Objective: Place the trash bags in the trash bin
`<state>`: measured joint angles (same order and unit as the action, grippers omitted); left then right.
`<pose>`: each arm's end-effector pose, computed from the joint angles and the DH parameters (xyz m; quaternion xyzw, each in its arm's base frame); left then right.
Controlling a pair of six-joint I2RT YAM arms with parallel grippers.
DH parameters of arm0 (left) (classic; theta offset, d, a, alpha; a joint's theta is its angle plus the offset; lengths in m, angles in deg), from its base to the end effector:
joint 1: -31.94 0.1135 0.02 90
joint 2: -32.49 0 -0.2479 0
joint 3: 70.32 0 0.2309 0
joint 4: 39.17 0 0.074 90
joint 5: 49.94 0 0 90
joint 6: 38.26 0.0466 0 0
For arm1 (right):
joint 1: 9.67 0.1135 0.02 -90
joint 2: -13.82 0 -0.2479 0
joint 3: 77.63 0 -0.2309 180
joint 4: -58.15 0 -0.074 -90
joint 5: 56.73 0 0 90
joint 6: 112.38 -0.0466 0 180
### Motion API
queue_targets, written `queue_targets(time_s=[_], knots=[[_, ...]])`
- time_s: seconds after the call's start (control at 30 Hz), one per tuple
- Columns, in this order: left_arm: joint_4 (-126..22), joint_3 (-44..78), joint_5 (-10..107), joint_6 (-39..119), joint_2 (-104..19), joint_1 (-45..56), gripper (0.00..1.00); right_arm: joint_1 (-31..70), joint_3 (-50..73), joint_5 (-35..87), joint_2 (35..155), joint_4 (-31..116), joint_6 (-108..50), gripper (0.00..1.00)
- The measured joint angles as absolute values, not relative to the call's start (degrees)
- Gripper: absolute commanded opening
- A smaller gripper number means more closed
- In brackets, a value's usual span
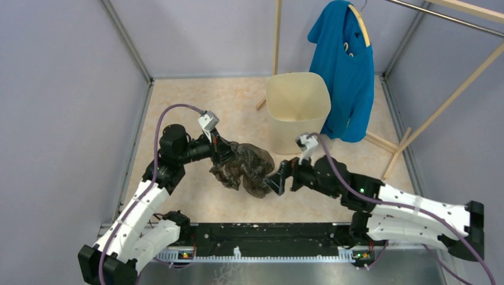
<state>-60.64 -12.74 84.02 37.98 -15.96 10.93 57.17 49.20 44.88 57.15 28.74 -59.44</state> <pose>0.1645 -0.0978 0.3127 0.2799 0.7061 -0.4520 0.4678 0.0794 0.1617 0.2830 -0.1525 0.8005 0.4008 0.4187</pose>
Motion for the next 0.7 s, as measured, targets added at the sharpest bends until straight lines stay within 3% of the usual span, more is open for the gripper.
queue_targets(time_s=[0.3,0.33,0.47,0.53,0.63,0.7], knots=[[-60.6,-12.78,84.68,38.17,-14.49,9.94,0.0,57.2,37.31,46.28,77.8,37.13,-55.75,0.85],[-60.64,-12.8,84.63,38.17,-14.52,9.77,0.0,57.17,36.8,47.86,78.57,36.83,-56.34,0.78],[-60.64,-12.87,84.59,38.2,-14.52,9.64,0.0,57.17,37.18,53.89,78.65,37.94,-59.07,0.26],[-60.62,-12.87,84.66,38.17,-14.49,9.59,0.12,57.17,39.19,56.16,77.28,40.37,-60.01,0.0],[-60.56,-13.07,85.25,38.15,-14.49,9.51,0.46,56.91,42.84,58.74,73.19,41.57,-61.06,0.0],[-60.25,-13.2,85.71,37.8,-14.52,9.44,0.6,56.23,43.75,59.37,70.57,40.85,-61.47,0.0]])
